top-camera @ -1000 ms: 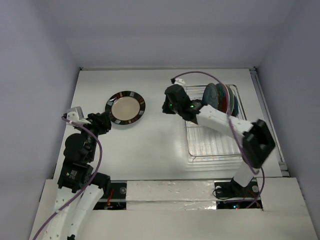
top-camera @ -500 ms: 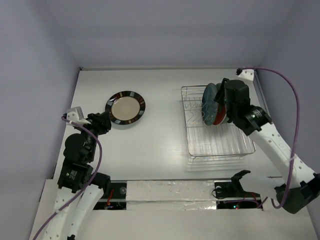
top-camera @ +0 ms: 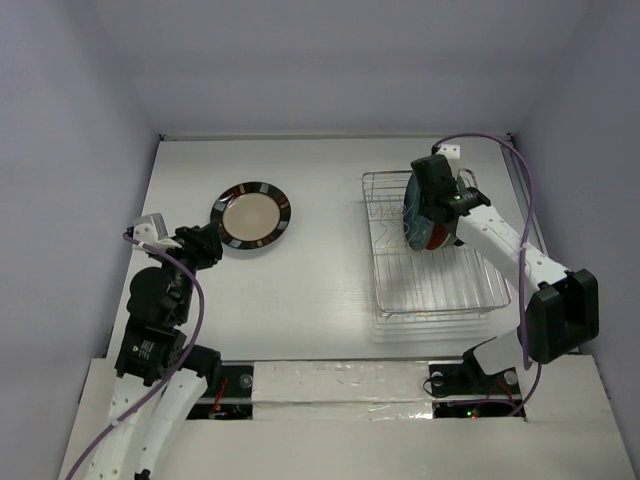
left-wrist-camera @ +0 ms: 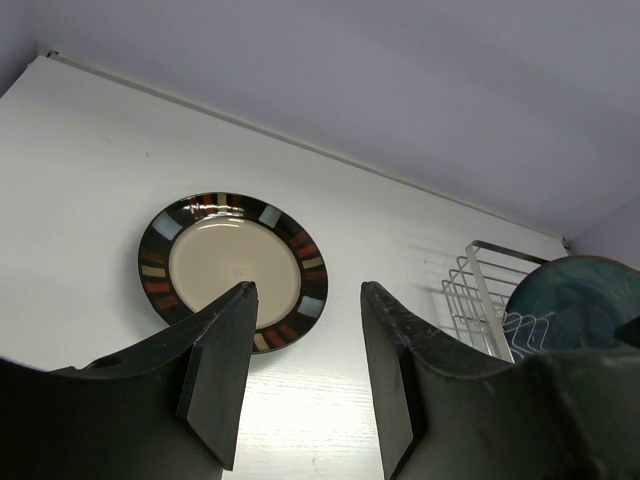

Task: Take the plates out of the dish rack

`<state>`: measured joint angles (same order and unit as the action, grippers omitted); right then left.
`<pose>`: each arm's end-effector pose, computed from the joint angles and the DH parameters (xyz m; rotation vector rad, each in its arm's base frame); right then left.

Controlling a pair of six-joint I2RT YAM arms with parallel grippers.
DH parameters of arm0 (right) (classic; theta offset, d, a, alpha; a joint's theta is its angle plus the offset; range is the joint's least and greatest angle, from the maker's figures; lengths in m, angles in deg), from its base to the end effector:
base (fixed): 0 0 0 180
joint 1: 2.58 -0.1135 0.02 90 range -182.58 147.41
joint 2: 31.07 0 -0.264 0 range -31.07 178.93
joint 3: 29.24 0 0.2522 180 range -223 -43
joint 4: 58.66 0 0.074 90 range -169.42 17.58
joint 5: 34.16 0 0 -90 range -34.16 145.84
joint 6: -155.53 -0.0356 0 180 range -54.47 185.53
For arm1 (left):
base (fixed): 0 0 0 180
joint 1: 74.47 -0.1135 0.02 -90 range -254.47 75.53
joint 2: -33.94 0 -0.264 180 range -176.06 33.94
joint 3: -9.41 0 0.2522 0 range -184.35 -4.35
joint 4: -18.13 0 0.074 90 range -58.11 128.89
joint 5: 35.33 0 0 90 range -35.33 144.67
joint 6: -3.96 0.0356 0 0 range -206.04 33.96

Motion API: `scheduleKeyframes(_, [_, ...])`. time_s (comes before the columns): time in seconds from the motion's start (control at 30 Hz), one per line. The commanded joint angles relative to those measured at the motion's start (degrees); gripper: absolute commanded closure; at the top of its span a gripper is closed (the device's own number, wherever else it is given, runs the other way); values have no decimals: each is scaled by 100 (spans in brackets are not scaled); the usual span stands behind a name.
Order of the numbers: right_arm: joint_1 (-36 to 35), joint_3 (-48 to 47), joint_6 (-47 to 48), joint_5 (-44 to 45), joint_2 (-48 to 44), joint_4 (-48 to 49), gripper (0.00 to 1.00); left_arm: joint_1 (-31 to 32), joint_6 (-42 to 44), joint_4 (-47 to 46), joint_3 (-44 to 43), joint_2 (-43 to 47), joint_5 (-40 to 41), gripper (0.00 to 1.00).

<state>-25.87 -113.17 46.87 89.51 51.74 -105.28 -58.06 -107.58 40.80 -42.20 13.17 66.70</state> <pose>0.2941 0.1051 0.3064 0.1837 2.2152 -0.3002 0.0955 -0.0204 0.3519 -0.2381 1.4234 -0.3947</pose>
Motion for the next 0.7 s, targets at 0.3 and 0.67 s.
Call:
scheduleKeyframes(0.3, [26, -1208, 748, 518, -387, -212, 100, 12, -8, -223, 58, -23, -17, 57])
scheduleKeyframes(0.67, [-79, -2256, 478, -333, -1204, -46, 100, 12, -17, -231, 58, -32, -17, 57])
